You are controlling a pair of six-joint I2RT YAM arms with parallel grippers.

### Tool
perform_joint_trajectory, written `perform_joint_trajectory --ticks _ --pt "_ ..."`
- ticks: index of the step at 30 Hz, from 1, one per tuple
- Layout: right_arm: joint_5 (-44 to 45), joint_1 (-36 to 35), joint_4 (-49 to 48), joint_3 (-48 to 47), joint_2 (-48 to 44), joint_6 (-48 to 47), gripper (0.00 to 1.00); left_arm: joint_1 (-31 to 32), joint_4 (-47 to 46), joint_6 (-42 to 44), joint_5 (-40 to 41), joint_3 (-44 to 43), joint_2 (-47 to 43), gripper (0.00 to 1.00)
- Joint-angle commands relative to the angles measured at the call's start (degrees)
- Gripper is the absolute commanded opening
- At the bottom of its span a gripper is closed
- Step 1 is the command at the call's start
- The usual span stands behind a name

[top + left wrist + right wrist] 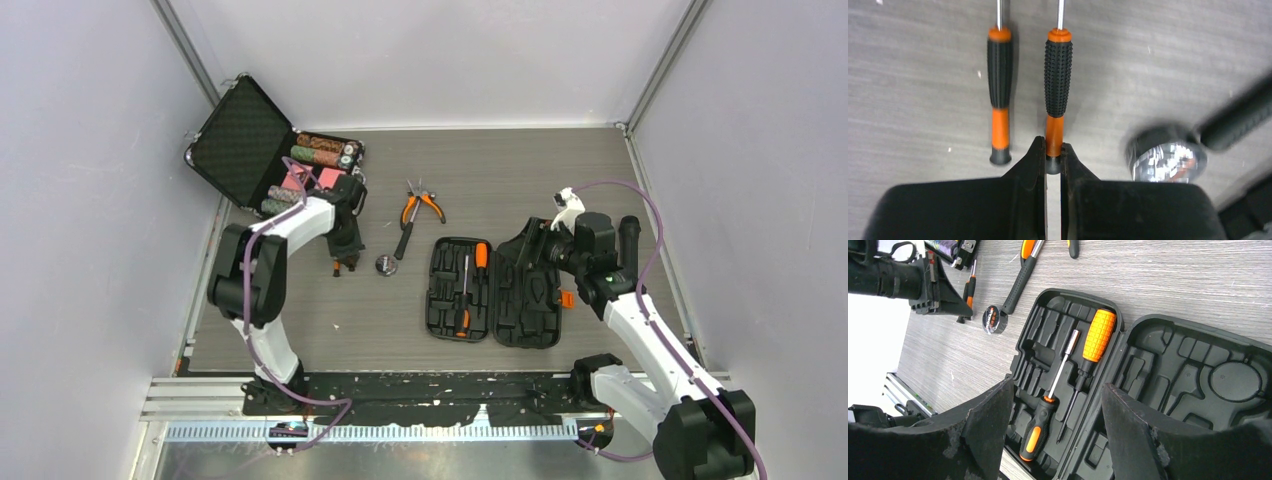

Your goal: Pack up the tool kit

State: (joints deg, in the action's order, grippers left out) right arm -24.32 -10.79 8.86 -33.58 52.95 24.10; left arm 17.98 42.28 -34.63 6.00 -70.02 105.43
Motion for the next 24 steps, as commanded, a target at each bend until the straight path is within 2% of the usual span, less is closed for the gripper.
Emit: perform_joint_trajectory --ticks 1,5,11,16,21,24 --pt "-2.27 0.15 -3.18 1.31 -1.7 -0.47 0.7 2.69 -3.95 6.05 -0.73 3.55 -12.24 0.0" --pt "-4.32 -0.25 -4.68 1.97 -1.67 0.0 0.7 4.42 -5.96 11.36 -3.74 5.73 -21.35 0.0" --pt "-6.56 -3.31 -5.36 0.11 -2.08 0.82 0.7 10.85 -7.7 24.47 -7.61 6.48 -34.47 0.0" --pt "-7.51 -9.26 -5.44 -3.88 -2.17 1.02 0.7 17.75 -8.87 42.59 -7.52 7.25 -44.39 0.0" --pt "-9.85 -13.91 -2.65 -7.98 -2.48 -0.66 0.7 19.16 -9.38 56.16 -15.16 8.49 -52.14 0.0" --pt "-11.32 -14.69 2.44 -11.77 -3.42 -3.06 0.7 19.48 -10.03 65.98 -16.76 11.49 -56.62 0.0"
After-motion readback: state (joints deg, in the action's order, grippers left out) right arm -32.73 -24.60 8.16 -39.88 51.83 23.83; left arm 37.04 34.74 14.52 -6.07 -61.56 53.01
